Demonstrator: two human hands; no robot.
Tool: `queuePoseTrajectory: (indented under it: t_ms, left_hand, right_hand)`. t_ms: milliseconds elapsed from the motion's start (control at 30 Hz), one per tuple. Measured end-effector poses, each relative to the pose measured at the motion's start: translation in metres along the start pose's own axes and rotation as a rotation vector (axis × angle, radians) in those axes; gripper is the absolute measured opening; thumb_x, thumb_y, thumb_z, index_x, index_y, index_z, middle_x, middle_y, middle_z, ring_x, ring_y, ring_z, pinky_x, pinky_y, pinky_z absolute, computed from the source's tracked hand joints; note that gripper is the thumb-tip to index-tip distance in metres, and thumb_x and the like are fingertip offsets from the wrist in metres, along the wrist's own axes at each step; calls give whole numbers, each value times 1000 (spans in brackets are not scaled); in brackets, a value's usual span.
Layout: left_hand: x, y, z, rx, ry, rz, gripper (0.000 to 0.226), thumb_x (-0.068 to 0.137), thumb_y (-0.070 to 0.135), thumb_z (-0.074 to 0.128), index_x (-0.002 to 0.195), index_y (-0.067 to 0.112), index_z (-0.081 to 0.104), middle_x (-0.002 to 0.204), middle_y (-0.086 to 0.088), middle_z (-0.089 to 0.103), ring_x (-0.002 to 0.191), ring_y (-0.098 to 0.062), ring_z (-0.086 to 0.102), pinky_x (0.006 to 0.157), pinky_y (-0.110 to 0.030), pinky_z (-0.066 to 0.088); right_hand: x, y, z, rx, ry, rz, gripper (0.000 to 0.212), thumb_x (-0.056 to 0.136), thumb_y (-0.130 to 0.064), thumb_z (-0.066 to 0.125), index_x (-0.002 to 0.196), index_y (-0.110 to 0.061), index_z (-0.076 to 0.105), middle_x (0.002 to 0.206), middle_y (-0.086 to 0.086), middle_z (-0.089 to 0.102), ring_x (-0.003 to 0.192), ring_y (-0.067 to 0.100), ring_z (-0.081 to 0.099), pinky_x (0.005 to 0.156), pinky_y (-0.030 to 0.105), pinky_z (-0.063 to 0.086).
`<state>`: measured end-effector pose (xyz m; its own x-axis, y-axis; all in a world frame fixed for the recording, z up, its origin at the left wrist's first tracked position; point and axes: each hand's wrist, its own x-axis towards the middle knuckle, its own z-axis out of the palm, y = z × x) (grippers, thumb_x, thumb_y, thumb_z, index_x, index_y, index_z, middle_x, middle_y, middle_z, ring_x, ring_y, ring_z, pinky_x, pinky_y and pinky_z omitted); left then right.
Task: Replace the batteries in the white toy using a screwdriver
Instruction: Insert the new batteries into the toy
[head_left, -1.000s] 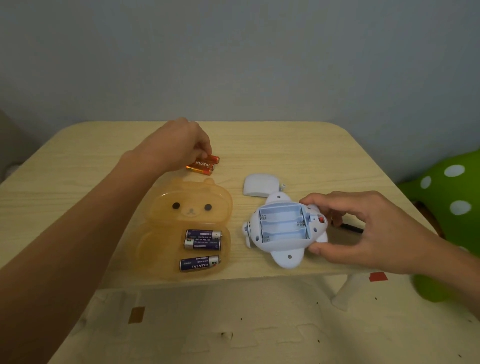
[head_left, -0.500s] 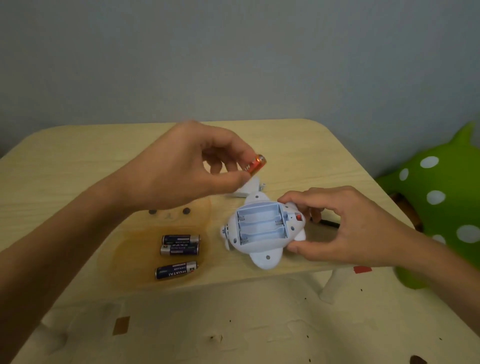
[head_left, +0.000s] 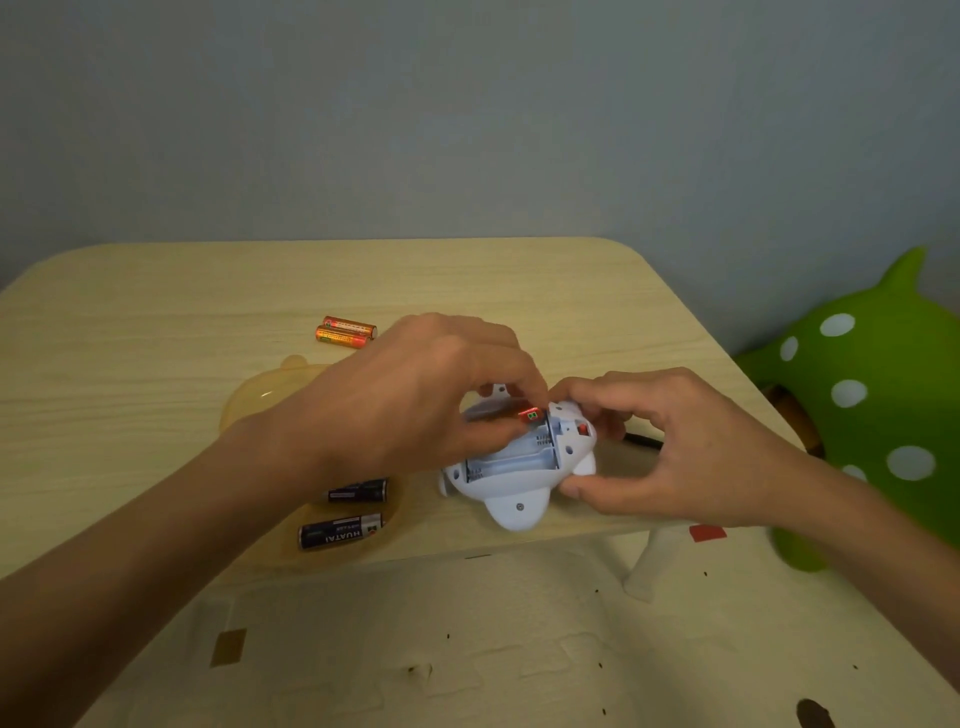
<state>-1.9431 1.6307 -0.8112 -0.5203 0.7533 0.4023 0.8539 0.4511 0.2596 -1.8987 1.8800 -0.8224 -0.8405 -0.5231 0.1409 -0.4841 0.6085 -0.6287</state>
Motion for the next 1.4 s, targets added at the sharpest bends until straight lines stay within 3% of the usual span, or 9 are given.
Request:
queuePoseTrajectory:
  t_ms: [133, 267, 433, 533, 633, 800, 1033, 1267, 1400]
  left_hand:
    - [-2, -1, 3, 31, 5, 33, 19, 88, 24, 78, 107, 22, 80, 99, 5, 75, 83, -13, 69, 69, -39, 59]
    - [-6, -4, 3, 98, -37, 58, 14, 91, 30, 73, 97, 23, 84, 106, 3, 74, 83, -13, 67, 64, -41, 57]
    - [-6, -5, -1, 79, -47, 20, 12, 91, 30, 76, 98, 27, 85, 106, 6, 75, 86, -9, 66, 69, -34, 56]
    - [-1, -15, -17, -68, -19, -94, 14, 87, 31, 78, 100, 28, 85, 101, 12, 77, 84, -2, 69, 72, -19, 52]
    - [0, -60, -42, 59, -13, -240, 18, 86, 35, 74, 101, 29, 83, 103, 12, 77, 84, 2, 67, 72, -19, 48]
    - [-16, -123, -55, 332, -118, -505, 13, 88, 26, 80, 100, 31, 82, 106, 4, 78, 91, -14, 67, 86, -40, 55]
    - [-19, -140, -36, 334, -90, -555, 13, 88, 24, 80, 97, 34, 83, 104, 6, 79, 93, -16, 70, 86, -45, 58]
    - [-13, -152, -30, 287, -100, -614, 18, 87, 25, 81, 104, 31, 82, 101, 0, 80, 83, -16, 63, 75, -31, 46]
    - [-15, -154, -27, 243, -116, -634, 23, 86, 22, 83, 108, 29, 81, 95, 5, 79, 93, -15, 68, 82, -34, 52]
  right_hand:
    - [0, -1, 0, 14, -14, 13, 31, 82, -24, 85, 111, -28, 76, 87, -10, 70, 77, 11, 58, 72, 24, 51]
    - [-1, 0, 1, 18, -22, 33, 29, 84, -23, 84, 111, -24, 76, 91, -1, 73, 81, 20, 59, 76, 37, 52]
    - [0, -1, 1, 26, -15, 37, 28, 83, -23, 83, 111, -24, 76, 90, 0, 72, 79, 21, 58, 76, 43, 52]
    - [-1, -1, 1, 19, -13, 40, 28, 84, -23, 84, 111, -27, 77, 90, -3, 73, 79, 19, 58, 75, 41, 52]
    - [-1, -1, -1, -5, -20, 57, 32, 85, -27, 84, 115, -32, 76, 95, -7, 75, 83, 19, 61, 77, 38, 54]
    - [-2, -1, -1, -3, -20, 55, 32, 85, -26, 83, 116, -28, 76, 95, -4, 75, 83, 19, 60, 77, 40, 53]
    - [-2, 0, -1, 1, -16, 58, 32, 84, -22, 85, 115, -25, 76, 92, -3, 73, 80, 16, 58, 77, 37, 52]
    - [-3, -1, -1, 21, -10, 60, 33, 83, -19, 86, 114, -26, 77, 90, -9, 72, 78, 9, 57, 76, 30, 51]
    - [-3, 0, -1, 32, -19, 58, 32, 84, -19, 85, 114, -25, 77, 91, -10, 72, 78, 8, 57, 76, 30, 51]
